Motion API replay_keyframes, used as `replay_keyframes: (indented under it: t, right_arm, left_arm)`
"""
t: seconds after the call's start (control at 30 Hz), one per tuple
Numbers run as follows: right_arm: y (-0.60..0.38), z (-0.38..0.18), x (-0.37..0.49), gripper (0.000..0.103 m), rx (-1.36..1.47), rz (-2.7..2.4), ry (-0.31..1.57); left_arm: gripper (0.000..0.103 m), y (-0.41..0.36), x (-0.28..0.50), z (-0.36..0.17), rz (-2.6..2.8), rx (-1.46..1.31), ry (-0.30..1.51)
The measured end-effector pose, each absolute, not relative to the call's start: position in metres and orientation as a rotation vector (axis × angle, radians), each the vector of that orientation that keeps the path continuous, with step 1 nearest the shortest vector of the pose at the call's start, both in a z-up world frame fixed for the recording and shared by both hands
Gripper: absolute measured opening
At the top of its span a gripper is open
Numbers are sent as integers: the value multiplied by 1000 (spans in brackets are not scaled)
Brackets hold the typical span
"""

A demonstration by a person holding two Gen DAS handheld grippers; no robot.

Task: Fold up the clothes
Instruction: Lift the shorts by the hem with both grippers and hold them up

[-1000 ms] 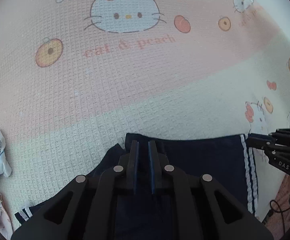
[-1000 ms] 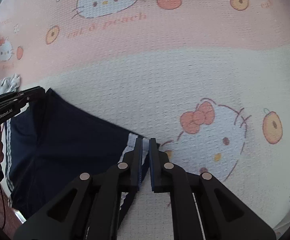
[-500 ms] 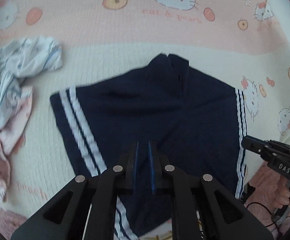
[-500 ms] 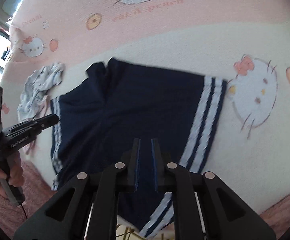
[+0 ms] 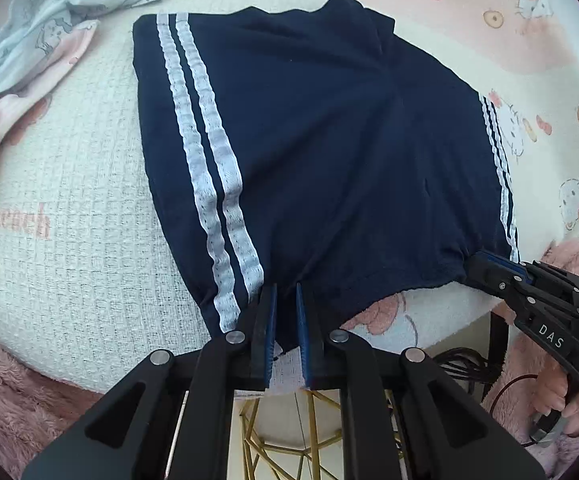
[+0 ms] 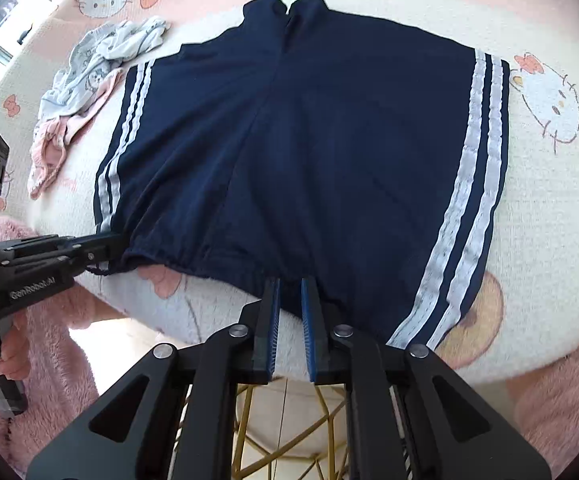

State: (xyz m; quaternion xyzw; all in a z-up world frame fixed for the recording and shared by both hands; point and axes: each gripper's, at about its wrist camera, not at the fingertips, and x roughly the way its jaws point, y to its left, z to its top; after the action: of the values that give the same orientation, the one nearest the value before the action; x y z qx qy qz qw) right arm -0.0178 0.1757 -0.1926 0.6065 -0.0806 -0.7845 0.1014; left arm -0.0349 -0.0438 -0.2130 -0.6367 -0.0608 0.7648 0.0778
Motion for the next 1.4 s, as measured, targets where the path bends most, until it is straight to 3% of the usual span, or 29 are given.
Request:
replay_keyframes:
  t: [0.1, 0.17, 0.27, 0.33, 0.4, 0.47, 0.53, 0.6, 0.63, 0.67, 0.7, 0.8, 0.9, 0.93, 1.03, 1.2, 1.4]
  right_arm:
    - [186, -182, -14, 10, 1776, -2386, -244]
    - [202, -167, -2, 10, 1729, -2393, -380]
    - [233, -162, 16, 16, 1700, -2399, -665]
    - [244, -169, 24, 18, 1757, -2413, -706]
    - [250, -176, 26, 21, 1815, -2399, -742]
    - [254, -179, 26, 24, 1827, -2378, -798]
    - [252, -181, 25, 31, 1857, -2381, -774]
    - [251, -180, 27, 32, 1891, -2392, -744]
    - [252, -180, 27, 32, 1904, -2395, -741]
    - [255, -180, 27, 32, 1910, -2399, -749]
    - [256, -181, 26, 32, 1910, -2400, -764]
    - [255, -192, 17, 34, 1874, -2276, -849]
    - [248, -205, 9, 18, 1851, -2210, -890]
    - [245, -205, 8, 8, 1854, -2217, -864]
    - [246, -196, 8, 2, 1856, -2301, -764]
    - [250, -182, 9, 2, 1858, -2435, -609]
    - [246, -191, 11, 9, 1864, -2296, -724]
  left_arm:
    - [11, -57, -27, -192, 2357, -1808, -319]
    - [12, -76, -20, -186, 2360, -1800, -511]
    - [16, -94, -11, -192, 2332, -1852, -657]
    - [23, -98, -5, -200, 2305, -1874, -722]
    - [41, -102, 1, -207, 2276, -1895, -787]
    - [45, -103, 4, -213, 2249, -1910, -825]
    - [45, -101, 5, -218, 2225, -1920, -841]
    - [44, -97, 4, -221, 2209, -1926, -839]
    - [41, -91, 3, -222, 2215, -1925, -814]
    - [26, -87, 3, -223, 2218, -1928, -781]
    - [22, -83, 2, -224, 2223, -1937, -753]
    - [18, -76, 2, -223, 2239, -1936, -709]
    - [12, -77, 3, -216, 2263, -1922, -699]
    - [12, -78, 3, -213, 2283, -1916, -683]
    - [11, -81, 5, -197, 2347, -1886, -609]
    - [11, -78, 6, -196, 2326, -1905, -562]
    - [14, -84, 3, -223, 2198, -2009, -703]
